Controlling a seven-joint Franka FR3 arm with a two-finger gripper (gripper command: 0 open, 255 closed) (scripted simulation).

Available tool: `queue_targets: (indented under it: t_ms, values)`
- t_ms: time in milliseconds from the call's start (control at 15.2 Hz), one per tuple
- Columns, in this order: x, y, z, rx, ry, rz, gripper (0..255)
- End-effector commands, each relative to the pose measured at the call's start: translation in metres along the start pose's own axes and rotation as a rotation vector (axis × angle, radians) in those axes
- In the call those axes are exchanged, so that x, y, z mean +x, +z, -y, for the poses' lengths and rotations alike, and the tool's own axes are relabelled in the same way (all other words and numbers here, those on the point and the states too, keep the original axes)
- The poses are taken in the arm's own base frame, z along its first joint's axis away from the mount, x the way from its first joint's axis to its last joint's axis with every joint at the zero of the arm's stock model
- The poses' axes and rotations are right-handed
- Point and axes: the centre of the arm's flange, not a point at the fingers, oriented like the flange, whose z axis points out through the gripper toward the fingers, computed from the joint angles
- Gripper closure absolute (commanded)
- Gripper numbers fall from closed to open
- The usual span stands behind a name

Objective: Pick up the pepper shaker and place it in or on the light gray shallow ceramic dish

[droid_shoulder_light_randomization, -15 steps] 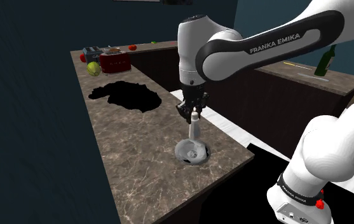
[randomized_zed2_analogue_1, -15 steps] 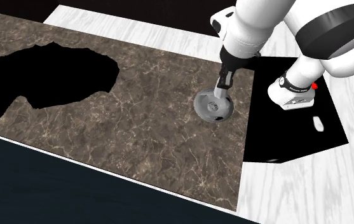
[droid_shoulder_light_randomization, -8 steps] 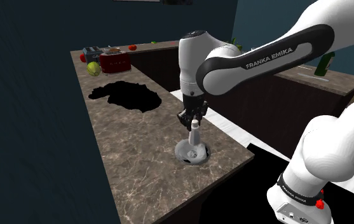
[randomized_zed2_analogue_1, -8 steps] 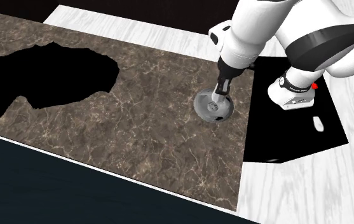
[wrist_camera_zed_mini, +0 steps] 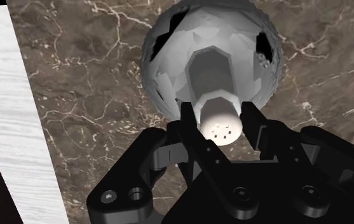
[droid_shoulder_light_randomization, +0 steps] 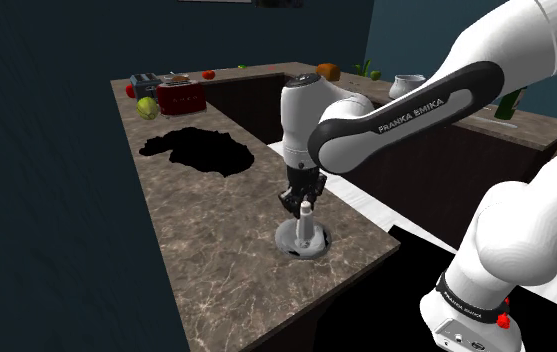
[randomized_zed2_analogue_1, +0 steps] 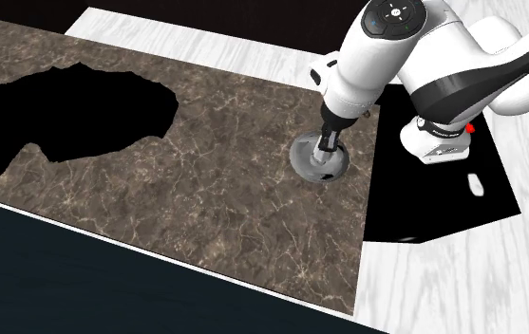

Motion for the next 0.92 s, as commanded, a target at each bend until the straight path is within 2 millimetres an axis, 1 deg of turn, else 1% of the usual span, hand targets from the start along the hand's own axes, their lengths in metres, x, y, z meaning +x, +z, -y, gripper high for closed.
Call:
queue_targets:
  t_ms: [0,462,528,858]
  values:
    - [0.0002,0.0108,0.0017,0.0,0.0,-0.001,255]
    - [0.0002,0.0108,0.0017,0.0,0.0,-0.001,255]
    - [0.0,0.0105,0.0014,0.0,0.0,-0.001,0]
    - [0.0002,0.0108,0.0017,0.0,0.0,-0.001,0]
